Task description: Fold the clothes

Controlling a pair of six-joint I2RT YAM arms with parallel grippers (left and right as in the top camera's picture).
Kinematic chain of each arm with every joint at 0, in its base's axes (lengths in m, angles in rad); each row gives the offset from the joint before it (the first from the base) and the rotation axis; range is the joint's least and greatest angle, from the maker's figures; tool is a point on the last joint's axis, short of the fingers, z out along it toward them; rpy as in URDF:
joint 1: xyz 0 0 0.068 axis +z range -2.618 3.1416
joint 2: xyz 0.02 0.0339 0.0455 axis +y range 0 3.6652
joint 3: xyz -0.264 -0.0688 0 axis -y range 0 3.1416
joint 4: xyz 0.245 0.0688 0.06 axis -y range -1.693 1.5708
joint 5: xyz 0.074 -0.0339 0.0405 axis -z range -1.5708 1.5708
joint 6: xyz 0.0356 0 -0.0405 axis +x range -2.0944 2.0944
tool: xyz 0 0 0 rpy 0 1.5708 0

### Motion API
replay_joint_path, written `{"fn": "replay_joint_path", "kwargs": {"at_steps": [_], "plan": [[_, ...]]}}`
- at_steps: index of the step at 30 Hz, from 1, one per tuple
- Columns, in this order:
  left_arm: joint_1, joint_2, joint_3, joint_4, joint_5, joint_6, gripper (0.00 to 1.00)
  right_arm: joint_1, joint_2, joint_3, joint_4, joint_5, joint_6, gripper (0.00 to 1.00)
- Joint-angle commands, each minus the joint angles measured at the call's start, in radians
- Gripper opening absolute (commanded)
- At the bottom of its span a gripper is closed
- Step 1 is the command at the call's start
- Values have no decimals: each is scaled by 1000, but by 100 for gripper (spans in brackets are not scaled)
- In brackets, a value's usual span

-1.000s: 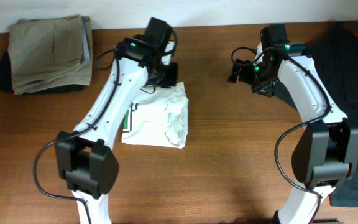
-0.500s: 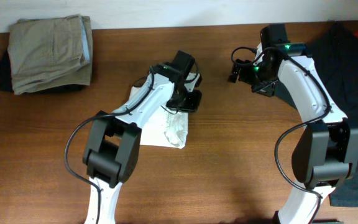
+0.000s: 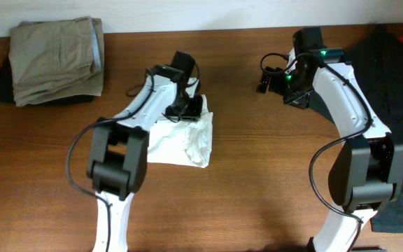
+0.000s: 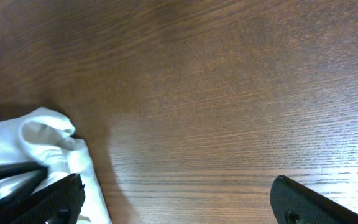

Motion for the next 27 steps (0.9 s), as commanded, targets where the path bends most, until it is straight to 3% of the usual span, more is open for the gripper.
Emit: {"fn": "replay_joint_path", "kwargs": {"at_steps": [1,7,9,10,13,15,16,20,21,23,25,27], "plan": [[-32,66,1,5,84,-10,0,6,-6,-3,-1,9,2,99],[-30,-130,105,-34,69,-9,0,6,-6,-3,-1,9,2,99],[-25,-219,104,-45,-7,-9,10,6,-6,-3,-1,9,2,99],[-15,-287,104,-71,-107,-9,44,6,-6,-3,-1,9,2,99],[44,-348,104,-141,-218,-9,99,6,-6,-3,-2,9,2,99],[135,-341,96,-220,-223,3,99,6,-6,-3,-2,9,2,99],[200,-328,86,-264,-200,83,99,6,-6,-3,-2,9,2,99],[360,-273,-24,-280,-15,210,99,6,-6,-3,-2,8,2,99],[407,-250,-86,-264,131,334,99,6,-6,-3,-2,9,2,99],[453,-235,-189,-197,355,449,99,6,-6,-3,-2,8,2,99],[465,-233,-311,-64,488,451,99,6,-6,-3,-2,9,2,99],[447,-233,-401,36,526,446,99,6,-6,-3,-2,8,2,98]]}}
